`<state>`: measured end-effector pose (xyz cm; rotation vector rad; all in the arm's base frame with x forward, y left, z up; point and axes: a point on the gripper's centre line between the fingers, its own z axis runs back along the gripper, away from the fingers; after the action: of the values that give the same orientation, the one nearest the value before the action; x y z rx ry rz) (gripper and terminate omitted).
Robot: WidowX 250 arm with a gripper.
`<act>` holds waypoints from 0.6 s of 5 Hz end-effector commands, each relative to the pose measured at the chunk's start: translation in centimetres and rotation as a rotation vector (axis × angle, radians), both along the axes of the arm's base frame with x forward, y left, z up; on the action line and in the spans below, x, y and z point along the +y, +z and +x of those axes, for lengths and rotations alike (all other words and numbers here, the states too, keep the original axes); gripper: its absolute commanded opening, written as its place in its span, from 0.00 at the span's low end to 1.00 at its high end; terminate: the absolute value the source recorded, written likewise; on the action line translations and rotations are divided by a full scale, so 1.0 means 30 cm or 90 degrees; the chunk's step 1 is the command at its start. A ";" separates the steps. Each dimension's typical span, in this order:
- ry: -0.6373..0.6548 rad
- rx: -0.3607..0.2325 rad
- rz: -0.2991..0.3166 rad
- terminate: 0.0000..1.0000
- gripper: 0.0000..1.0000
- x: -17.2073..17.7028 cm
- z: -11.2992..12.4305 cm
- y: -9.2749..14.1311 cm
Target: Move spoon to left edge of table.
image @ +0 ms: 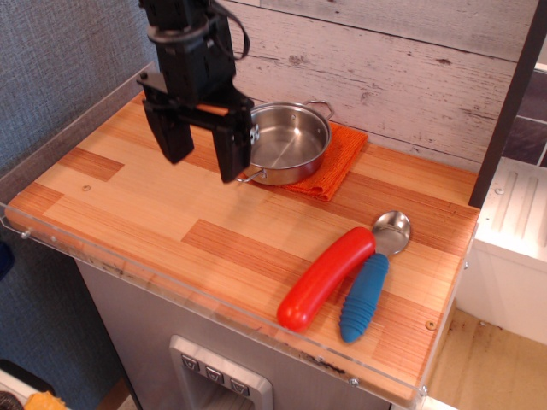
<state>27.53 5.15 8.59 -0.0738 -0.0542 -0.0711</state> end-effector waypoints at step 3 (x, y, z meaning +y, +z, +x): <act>-0.062 -0.043 0.007 0.00 1.00 -0.546 -0.048 -0.052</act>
<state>26.02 -11.04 6.17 -0.0552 -0.0892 -0.1668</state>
